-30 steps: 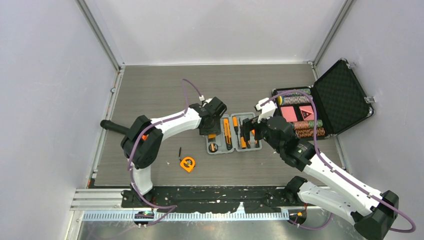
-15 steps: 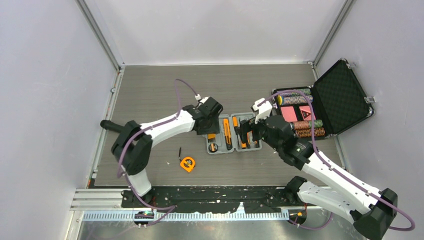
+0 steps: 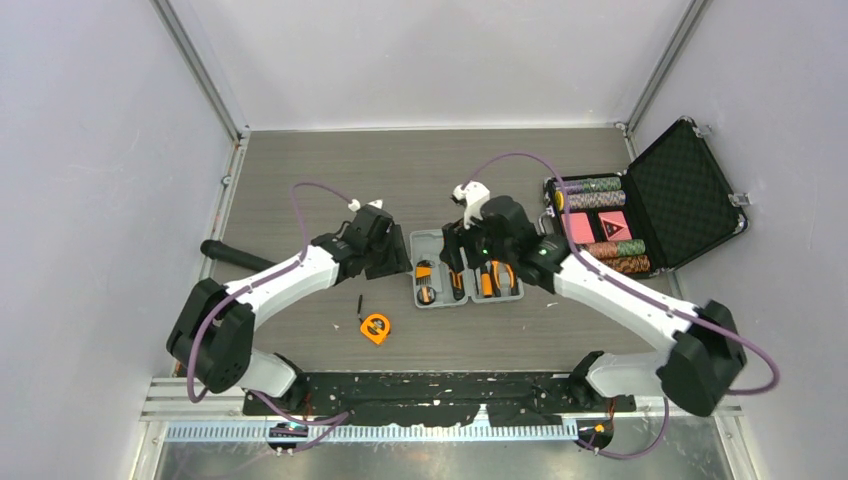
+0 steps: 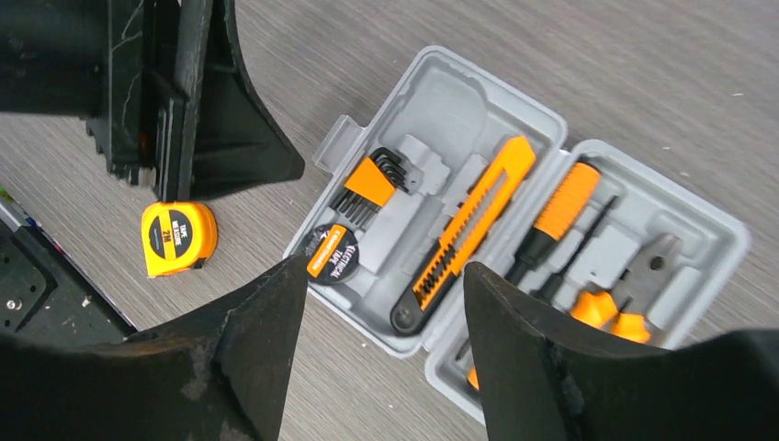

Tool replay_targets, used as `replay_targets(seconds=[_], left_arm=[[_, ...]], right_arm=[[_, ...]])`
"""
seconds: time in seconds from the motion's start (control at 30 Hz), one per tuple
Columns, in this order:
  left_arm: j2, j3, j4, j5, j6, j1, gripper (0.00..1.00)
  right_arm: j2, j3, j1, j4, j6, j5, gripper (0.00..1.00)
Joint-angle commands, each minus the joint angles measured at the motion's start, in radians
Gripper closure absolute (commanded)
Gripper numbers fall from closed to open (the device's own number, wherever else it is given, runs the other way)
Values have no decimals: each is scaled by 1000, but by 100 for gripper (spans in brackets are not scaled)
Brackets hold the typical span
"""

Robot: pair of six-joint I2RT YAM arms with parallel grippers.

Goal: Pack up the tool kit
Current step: Place the tool in the toolbox, then adjust the tool in the toolbox.

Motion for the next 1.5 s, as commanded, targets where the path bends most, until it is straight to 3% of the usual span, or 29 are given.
replay_targets(seconds=[0.0,0.2,0.3,0.53,0.87,1.17,1.47], left_arm=[[5,-38,185,137,16,40,45],[55,-58,289,239,20,75,47],[79,-66,318,267,14,77,48],[127,-93,352,291,8,94,51],[156,-122,368,289,3,113,57],[197,-117,376,309,4,117,63],[218,-112,381,333,5,116,66]], right_arm=[[149,101,9,12,60,-65,36],[332,185,26,-6,112,-48,49],[395,225,41,-10,131,-44,61],[508,263,54,-24,158,10,72],[591,275,54,-35,181,21,78],[649,266,54,-44,172,85,94],[731,347,71,-137,119,188,95]])
